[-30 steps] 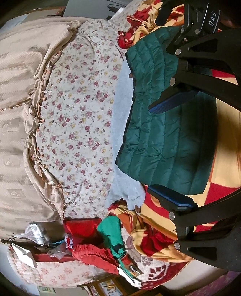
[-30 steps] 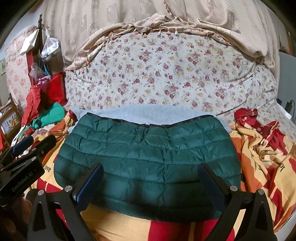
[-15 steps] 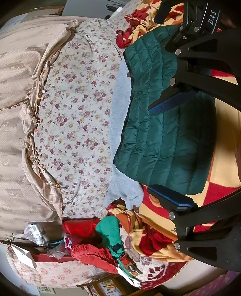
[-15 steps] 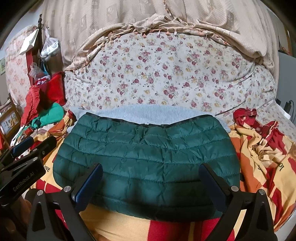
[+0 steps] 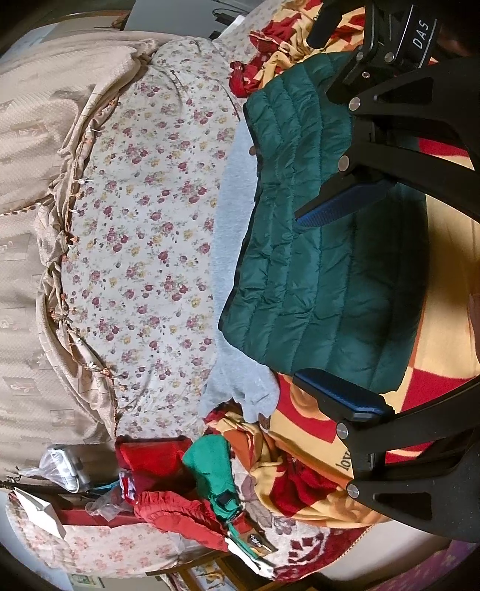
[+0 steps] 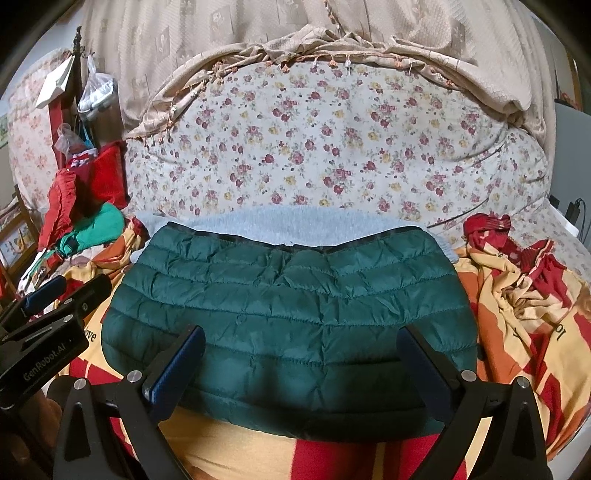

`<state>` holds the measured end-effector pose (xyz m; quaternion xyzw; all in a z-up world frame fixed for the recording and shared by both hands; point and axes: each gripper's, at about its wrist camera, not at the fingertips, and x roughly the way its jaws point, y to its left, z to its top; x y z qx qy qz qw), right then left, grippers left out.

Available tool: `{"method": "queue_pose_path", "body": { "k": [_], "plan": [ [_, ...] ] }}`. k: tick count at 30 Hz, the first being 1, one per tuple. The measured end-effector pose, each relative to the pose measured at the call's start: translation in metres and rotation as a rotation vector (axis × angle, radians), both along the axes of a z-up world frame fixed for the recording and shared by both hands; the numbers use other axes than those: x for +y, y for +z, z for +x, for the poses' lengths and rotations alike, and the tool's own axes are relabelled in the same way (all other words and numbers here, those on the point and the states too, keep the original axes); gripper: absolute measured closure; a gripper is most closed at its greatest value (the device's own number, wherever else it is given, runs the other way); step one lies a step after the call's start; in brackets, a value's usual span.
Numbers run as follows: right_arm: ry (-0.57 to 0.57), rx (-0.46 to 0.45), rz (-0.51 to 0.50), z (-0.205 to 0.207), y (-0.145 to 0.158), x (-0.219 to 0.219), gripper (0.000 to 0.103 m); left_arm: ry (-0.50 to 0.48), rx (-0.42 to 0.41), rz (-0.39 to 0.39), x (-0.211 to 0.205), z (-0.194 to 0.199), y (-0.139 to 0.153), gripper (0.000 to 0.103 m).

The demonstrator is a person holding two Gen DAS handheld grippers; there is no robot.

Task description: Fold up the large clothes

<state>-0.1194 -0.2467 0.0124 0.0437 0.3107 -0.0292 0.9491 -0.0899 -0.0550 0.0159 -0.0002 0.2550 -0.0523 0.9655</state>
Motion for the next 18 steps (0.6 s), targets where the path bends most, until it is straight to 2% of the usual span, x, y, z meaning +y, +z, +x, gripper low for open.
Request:
{"method": "queue_pose_path", "body": {
  "k": [18],
  "plan": [
    [0.011, 0.020, -0.001, 0.0072, -0.0040, -0.0020, 0.000, -0.006, 0.012, -0.003, 0.0001, 0.0038, -0.0036, 0.023]
  ]
}}
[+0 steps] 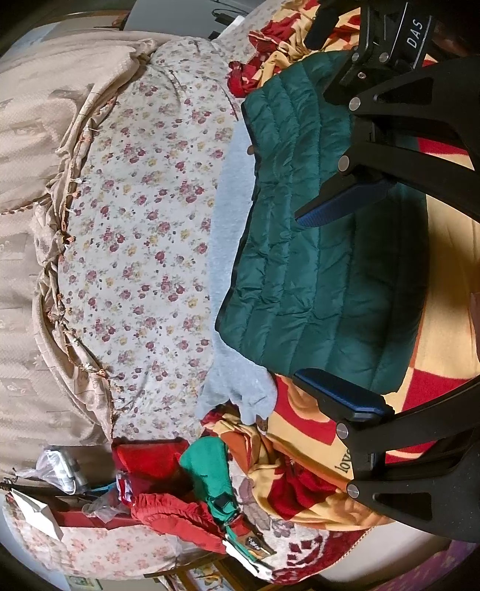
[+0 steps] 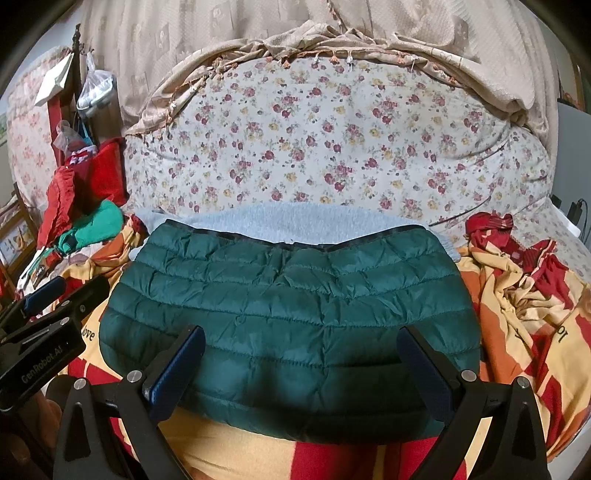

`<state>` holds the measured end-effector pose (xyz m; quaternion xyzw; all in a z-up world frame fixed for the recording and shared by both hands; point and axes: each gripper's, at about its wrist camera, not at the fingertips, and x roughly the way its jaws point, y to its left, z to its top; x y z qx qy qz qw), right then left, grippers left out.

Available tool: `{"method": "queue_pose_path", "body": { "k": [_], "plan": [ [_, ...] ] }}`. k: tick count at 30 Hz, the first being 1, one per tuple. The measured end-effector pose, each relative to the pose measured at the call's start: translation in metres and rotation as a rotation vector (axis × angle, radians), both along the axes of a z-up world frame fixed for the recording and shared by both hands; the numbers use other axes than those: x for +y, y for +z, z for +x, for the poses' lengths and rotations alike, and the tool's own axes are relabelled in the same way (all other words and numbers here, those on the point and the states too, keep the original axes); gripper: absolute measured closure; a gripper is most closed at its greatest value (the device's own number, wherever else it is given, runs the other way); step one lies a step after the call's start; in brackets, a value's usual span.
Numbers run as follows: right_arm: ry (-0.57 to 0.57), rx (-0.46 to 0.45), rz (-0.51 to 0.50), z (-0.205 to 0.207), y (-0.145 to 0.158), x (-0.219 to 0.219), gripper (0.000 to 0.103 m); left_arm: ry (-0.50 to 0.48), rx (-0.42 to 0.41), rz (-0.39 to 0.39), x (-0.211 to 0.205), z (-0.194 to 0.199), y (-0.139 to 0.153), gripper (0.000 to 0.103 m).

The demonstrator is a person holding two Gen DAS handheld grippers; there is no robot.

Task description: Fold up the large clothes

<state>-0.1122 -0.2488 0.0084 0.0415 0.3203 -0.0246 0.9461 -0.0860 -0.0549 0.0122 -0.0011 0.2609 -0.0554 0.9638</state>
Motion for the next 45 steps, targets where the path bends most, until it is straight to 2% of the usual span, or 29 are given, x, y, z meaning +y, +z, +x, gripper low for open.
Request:
{"method": "queue_pose_path", "body": {
  "k": [23, 45],
  "plan": [
    [0.014, 0.020, 0.001, 0.009, -0.006, 0.000, 0.000, -0.003, 0.034, 0.003, 0.004, 0.011, -0.009, 0.023],
    [0.015, 0.054, -0.012, 0.052, -0.015, -0.011, 0.000, -0.009, 0.083, 0.026, -0.005, 0.064, -0.020, 0.023]
  ]
}}
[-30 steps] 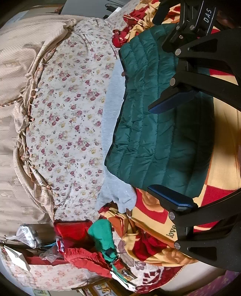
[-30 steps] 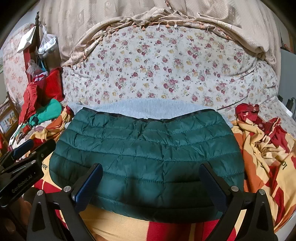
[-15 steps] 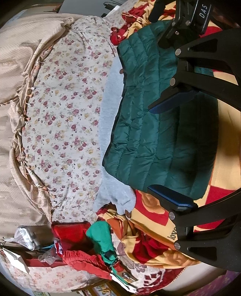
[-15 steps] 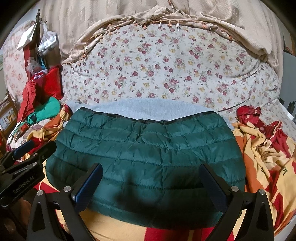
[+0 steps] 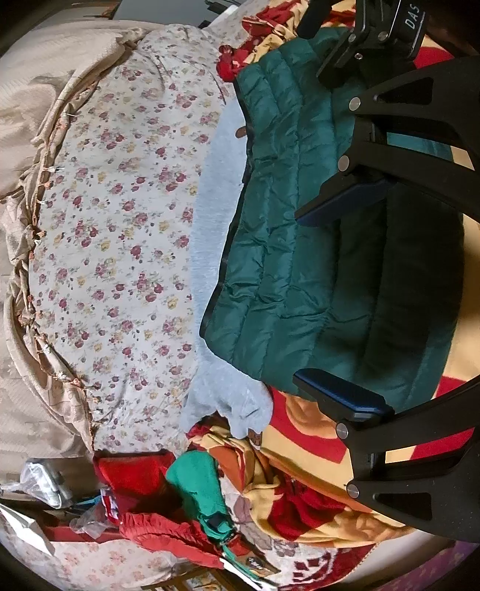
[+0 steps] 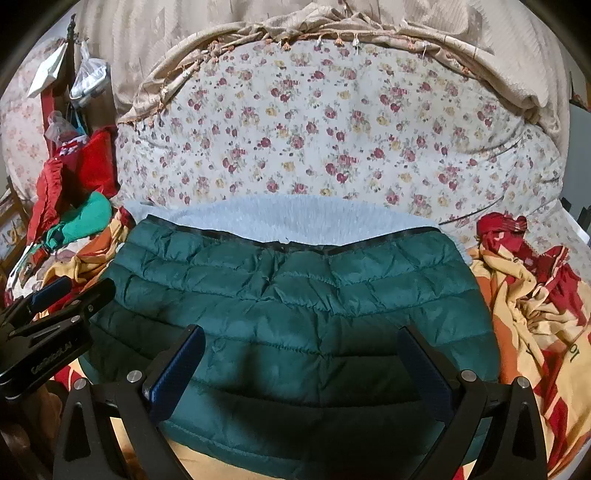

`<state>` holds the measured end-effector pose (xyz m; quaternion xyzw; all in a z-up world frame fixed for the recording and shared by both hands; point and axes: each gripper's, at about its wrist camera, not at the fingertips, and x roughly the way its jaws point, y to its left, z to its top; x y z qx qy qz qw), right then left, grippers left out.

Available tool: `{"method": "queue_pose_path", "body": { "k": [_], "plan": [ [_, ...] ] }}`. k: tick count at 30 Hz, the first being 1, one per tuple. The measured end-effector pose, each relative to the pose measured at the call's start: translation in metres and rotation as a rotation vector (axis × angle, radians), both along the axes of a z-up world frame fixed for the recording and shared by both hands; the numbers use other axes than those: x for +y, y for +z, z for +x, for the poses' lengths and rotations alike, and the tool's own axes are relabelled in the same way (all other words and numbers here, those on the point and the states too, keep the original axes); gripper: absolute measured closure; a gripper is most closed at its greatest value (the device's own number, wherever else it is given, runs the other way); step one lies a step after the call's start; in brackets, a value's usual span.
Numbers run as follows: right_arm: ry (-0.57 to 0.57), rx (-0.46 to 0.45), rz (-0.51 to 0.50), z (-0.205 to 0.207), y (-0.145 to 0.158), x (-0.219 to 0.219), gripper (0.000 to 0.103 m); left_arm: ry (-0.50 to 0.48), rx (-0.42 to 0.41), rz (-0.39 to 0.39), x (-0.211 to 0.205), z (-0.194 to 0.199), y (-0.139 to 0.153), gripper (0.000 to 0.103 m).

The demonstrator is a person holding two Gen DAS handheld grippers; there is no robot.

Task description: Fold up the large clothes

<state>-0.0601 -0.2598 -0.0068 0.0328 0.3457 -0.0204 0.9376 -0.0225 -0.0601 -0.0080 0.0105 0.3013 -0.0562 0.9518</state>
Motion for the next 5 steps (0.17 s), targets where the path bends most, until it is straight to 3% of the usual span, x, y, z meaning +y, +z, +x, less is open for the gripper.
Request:
{"method": "queue_pose_path", "body": {
  "k": [5],
  "plan": [
    [0.008, 0.015, 0.029, 0.0074, -0.0068, -0.0091, 0.000, -0.007, 0.022, -0.006, 0.0022, 0.0102, -0.0055, 0.023]
  ]
}}
